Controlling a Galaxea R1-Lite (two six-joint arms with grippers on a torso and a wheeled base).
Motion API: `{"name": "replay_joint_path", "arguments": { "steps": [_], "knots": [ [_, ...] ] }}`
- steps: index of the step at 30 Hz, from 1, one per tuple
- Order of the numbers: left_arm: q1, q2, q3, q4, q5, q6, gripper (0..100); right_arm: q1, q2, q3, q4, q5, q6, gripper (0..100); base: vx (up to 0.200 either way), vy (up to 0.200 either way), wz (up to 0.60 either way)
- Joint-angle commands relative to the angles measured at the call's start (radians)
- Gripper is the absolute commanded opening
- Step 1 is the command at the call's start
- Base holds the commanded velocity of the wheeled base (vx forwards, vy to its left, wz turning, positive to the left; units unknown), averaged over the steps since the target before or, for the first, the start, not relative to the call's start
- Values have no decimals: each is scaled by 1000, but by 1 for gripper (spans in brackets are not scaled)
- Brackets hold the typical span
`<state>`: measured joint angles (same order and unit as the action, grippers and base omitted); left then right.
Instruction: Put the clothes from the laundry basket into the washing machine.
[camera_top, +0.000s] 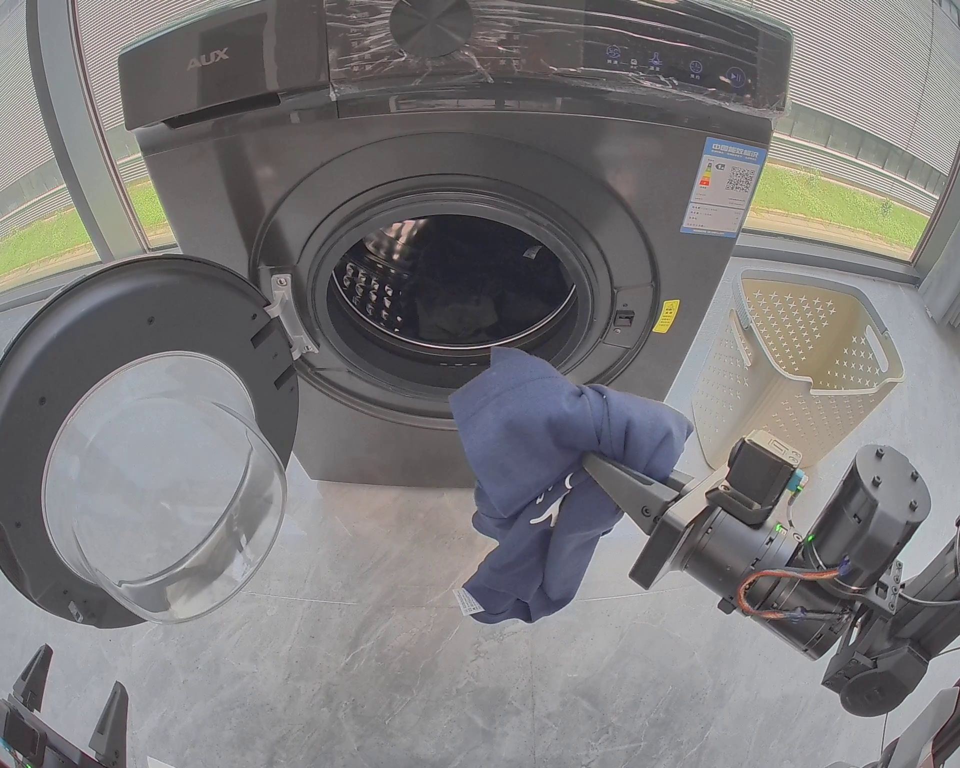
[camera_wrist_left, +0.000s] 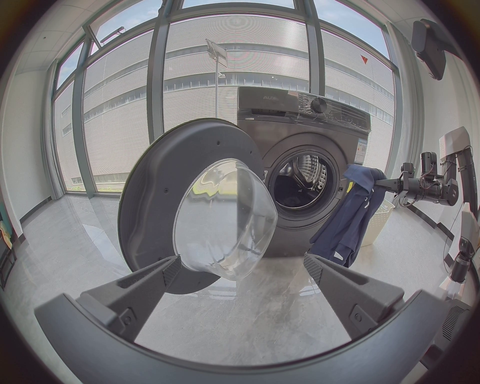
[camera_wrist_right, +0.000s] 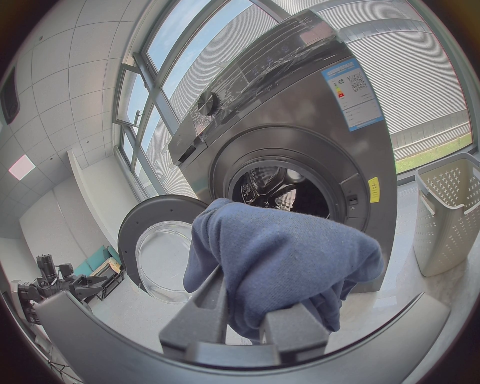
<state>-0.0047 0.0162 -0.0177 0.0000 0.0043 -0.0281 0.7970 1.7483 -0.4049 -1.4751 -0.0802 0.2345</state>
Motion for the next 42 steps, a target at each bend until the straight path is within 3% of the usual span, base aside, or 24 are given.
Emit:
{"name": "replay_joint_path", "arguments": {
  "steps": [1, 2, 3, 5, 10, 14, 15, 19, 25, 26, 27, 29, 31, 34, 35, 36, 37, 39, 41, 42],
  "knots": [
    [2, -15, 16, 0, 0, 4, 100, 16, 40, -5, -24, -4, -3, 0, 0, 0, 0],
    [2, -15, 16, 0, 0, 4, 100, 16, 40, -5, -24, -4, -3, 0, 0, 0, 0],
    [3, -16, 18, 0, 2, 25, 100, 37, 69, -29, -65, -10, -9, 0, 0, 0, 0],
    [5, -16, 18, 0, 2, 28, 100, 44, 92, -78, -65, -18, -9, 0, 0, 0, 0],
    [0, -2, 16, 3, -21, 53, 100, 68, 142, -192, -65, -99, -7, 0, 0, 0, 0],
    [3, -16, 18, -6, -32, 83, 100, 88, 163, -252, -65, -107, -4, 0, 0, 0, 0],
    [3, -16, 18, -9, -53, 93, 100, 88, 180, -275, -67, -110, -3, 0, 0, 0, 0],
    [0, -16, 18, -9, -67, 93, 100, 79, 209, -330, -68, -121, 3, 0, 0, 0, 0],
    [3, -16, 18, -11, -73, 83, 100, 77, 234, -396, -68, -122, 13, 0, 0, 0, 0],
    [6, -16, 7, -25, -69, 71, 100, 76, 234, -394, -68, -121, 13, 0, 0, 0, 0],
    [6, -16, -53, -78, -78, 25, 100, 74, 234, -393, -68, -118, 13, 0, 0, 0, 0],
    [17, 34, -209, -132, -90, -23, 100, 74, 232, -397, -67, -112, 11, 0, 0, 0, 0],
    [11, 145, -304, -110, -161, -23, 100, 74, 231, -408, -60, -108, 8, 0, 0, 0, 0],
    [8, 292, -311, -86, -331, -26, 100, 74, 235, -430, -59, -104, 8, 0, 0, 0, 0],
    [8, 321, -308, -86, -352, -26, 100, 74, 235, -431, -59, -104, 8, 0, 0, 0, 0],
    [9, 415, -289, -97, -428, -18, 100, 73, 237, -437, -59, -101, 6, 0, 0, 0, 0],
    [9, 436, -288, -100, -445, -15, 100, 71, 237, -440, -59, -98, 6, 0, 0, 0, 0],
    [-6, 542, -271, -135, -524, 10, 100, 62, 235, -454, -57, -84, 6, 0, 0, 0, 0],
    [-17, 594, -262, -155, -546, 23, 100, 54, 231, -459, -56, -82, 6, 0, 0, 0, 0],
    [-43, 677, -249, -202, -566, 43, 100, 44, 231, -477, -50, -79, 6, 0, 0, 0, 0]
  ]
}}
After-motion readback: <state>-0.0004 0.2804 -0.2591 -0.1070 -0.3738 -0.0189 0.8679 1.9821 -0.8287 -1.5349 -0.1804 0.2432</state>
